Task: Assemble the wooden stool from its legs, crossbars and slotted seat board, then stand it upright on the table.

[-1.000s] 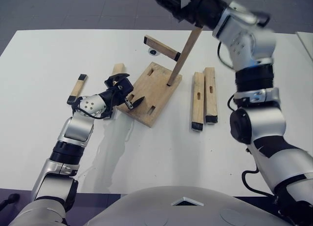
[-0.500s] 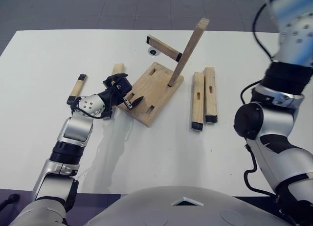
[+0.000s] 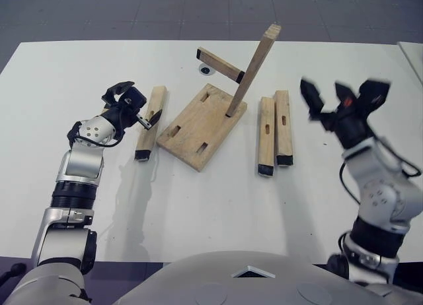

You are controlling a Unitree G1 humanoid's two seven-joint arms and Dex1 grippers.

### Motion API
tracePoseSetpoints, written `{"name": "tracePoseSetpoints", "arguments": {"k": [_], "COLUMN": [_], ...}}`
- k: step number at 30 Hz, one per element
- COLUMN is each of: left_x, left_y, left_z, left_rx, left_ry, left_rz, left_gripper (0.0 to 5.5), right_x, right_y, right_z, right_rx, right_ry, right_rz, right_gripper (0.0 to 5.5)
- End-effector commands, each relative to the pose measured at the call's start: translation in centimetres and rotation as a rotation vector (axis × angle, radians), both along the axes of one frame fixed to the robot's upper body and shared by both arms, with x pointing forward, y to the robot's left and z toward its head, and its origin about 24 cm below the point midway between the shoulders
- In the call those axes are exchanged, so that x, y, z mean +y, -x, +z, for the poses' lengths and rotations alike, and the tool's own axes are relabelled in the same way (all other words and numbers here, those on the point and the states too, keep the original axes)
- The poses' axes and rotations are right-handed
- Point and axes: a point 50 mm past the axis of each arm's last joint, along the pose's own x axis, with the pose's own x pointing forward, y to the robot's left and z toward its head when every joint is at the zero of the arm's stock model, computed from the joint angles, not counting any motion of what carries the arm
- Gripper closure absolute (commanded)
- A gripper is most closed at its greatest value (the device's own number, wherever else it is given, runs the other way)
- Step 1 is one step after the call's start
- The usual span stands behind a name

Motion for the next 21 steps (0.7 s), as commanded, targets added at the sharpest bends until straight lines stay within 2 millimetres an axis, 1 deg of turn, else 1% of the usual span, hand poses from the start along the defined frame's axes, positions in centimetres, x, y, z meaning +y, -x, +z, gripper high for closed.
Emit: {"name": "tracePoseSetpoints", "arguments": {"k": [1,4,7,10,12,15,19,21], "left_x": [0.2,0.2,0.1,-0.2,-0.8,-2.0,-2.8,-2.8], "left_y": [-0.3,-0.3,0.3,0.5,0.2,-0.2,0.6,0.8], "left_z": [-0.5,-0.7,-1.1,-1.0,-0.6,0.4,0.3,0.4], "left_rx": [0.031,0.042,0.074,0.083,0.083,0.090,0.150,0.150], "left_ry": [-0.038,-0.058,-0.105,-0.153,-0.182,-0.216,-0.215,-0.198], "left_rz": [-0.050,-0.076,-0.121,-0.171,-0.214,-0.287,-0.359,-0.352], "left_gripper": [0.10,0.10,0.10,0.10,0.10,0.10,0.10,0.10], "right_x": [0.9,1.2,1.5,1.6,1.4,0.5,0.0,-0.1], "right_y": [0.7,0.8,0.9,1.3,1.5,1.9,2.1,2.2], "right_z": [-3.2,-4.6,-5.3,-5.6,-5.5,-5.1,-5.2,-5.3], "right_rx": [0.103,0.148,0.171,0.185,0.190,0.200,0.247,0.272], "right_ry": [0.132,0.205,0.267,0.282,0.290,0.295,0.311,0.324], "right_rz": [0.031,0.052,0.058,0.043,0.028,-0.027,-0.050,-0.045], "right_gripper": [0.10,0.10,0.10,0.10,0.10,0.10,0.10,0.10]}}
